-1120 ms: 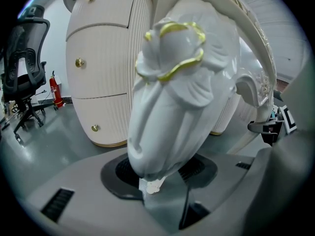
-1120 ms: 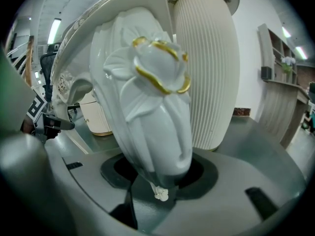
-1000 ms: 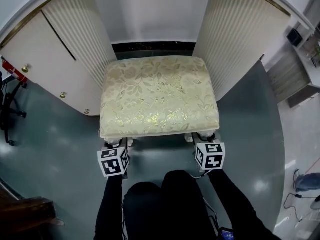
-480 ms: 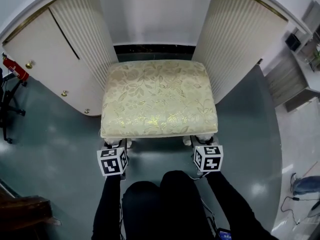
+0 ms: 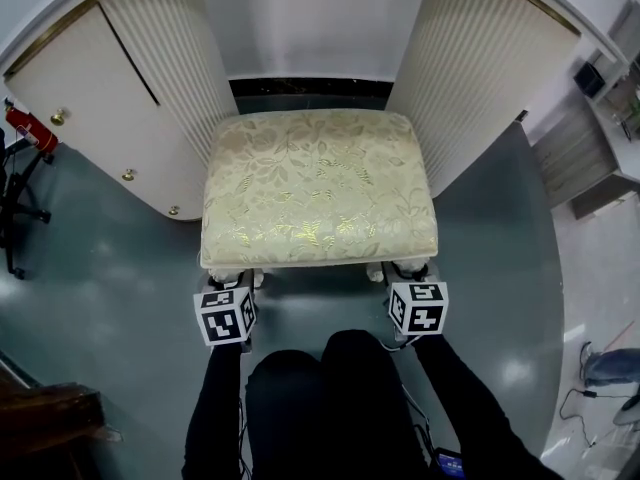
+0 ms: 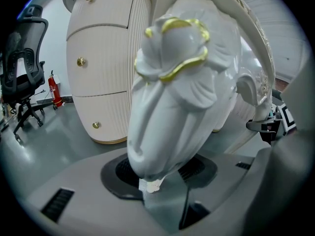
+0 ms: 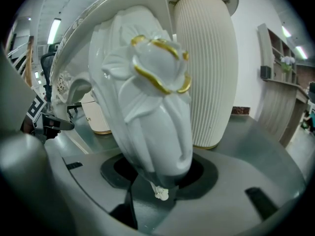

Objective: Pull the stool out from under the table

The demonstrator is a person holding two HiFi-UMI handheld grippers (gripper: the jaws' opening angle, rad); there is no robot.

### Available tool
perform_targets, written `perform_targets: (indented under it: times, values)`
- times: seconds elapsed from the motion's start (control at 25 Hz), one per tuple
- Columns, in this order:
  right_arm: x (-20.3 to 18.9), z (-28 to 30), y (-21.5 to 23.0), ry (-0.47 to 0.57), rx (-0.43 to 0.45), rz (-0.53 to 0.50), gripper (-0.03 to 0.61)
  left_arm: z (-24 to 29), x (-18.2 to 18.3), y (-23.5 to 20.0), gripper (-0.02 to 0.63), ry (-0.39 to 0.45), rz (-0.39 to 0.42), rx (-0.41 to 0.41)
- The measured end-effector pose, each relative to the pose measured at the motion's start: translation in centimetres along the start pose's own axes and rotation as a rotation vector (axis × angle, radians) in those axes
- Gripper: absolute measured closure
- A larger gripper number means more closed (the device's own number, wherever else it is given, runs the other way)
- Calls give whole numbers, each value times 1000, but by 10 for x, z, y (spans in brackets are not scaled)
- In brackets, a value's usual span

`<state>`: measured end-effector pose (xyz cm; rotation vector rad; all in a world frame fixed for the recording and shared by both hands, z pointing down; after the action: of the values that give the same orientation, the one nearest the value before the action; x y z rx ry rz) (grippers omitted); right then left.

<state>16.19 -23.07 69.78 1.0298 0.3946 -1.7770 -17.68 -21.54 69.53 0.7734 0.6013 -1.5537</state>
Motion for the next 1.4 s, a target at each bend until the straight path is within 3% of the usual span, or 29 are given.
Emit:
perform_targets:
  times: [0.48, 0.84, 1.4]
  values:
    - [-1, -2, 0, -2, -6, -8, 385, -2, -1, 0, 405, 14, -10, 4]
    - [2, -3, 1, 58, -47, -37, 385, -1, 1, 0, 405, 119, -29, 49]
    - [-8, -18, -2, 110, -90, 10, 365, -4, -46, 0, 405, 15, -66, 27]
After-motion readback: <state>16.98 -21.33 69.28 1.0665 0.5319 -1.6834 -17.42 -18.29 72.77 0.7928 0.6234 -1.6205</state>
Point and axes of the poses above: the fingertips, and each gripper's own axes: z forward along the fingers, y to its right, x out of its top, the point moved 1 cm from there along -z, backward along the fingers, and after that the axes turned 15 degrees about x, right-handed, at the moved point
